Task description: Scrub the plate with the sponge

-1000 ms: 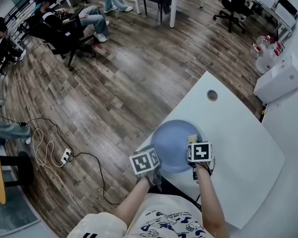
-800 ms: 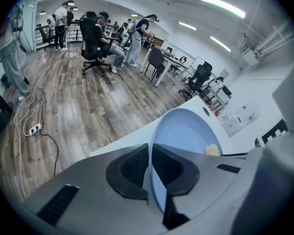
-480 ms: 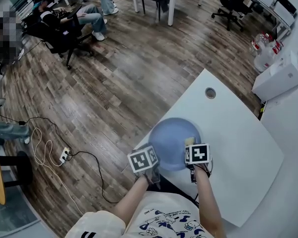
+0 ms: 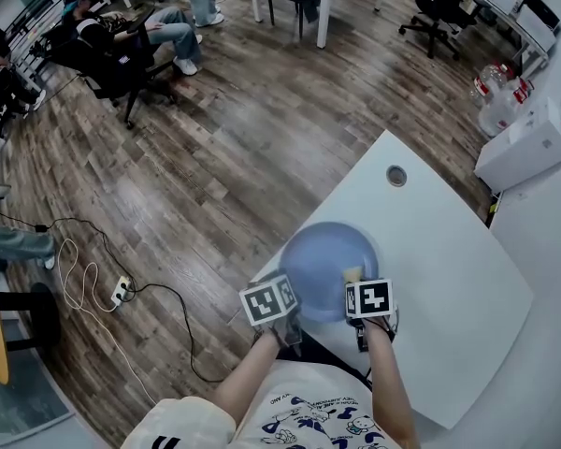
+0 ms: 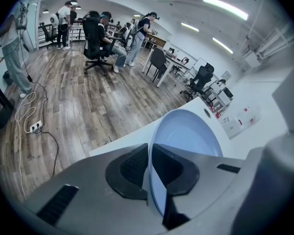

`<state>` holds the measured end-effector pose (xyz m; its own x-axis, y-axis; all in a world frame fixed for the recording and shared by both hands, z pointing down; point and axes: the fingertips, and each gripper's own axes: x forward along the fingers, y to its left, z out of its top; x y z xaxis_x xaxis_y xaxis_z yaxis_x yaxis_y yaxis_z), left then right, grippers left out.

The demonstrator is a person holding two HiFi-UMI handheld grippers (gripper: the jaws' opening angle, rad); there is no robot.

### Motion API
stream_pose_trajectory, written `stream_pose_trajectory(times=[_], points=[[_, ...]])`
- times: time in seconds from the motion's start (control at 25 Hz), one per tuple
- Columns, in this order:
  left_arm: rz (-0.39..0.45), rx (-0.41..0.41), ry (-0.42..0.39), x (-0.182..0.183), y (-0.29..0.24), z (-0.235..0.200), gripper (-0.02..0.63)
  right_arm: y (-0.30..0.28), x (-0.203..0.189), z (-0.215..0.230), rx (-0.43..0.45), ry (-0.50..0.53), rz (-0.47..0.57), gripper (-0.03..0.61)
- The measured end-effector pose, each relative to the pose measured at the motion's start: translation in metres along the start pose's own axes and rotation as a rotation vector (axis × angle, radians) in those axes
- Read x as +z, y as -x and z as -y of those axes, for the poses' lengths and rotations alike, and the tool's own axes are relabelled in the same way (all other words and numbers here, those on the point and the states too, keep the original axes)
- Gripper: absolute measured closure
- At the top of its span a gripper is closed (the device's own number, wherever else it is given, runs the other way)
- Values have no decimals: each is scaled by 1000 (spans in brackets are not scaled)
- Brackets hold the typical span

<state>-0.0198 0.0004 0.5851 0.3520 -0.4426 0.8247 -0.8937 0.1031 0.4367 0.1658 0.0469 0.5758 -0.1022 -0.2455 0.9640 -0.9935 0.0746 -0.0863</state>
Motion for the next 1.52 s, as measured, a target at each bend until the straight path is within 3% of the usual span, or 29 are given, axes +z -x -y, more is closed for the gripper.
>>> stream_pose_trajectory(times=[1.52], points=[[13, -14, 24, -1, -2, -1, 588, -3, -28, -47, 152, 12, -71, 463]])
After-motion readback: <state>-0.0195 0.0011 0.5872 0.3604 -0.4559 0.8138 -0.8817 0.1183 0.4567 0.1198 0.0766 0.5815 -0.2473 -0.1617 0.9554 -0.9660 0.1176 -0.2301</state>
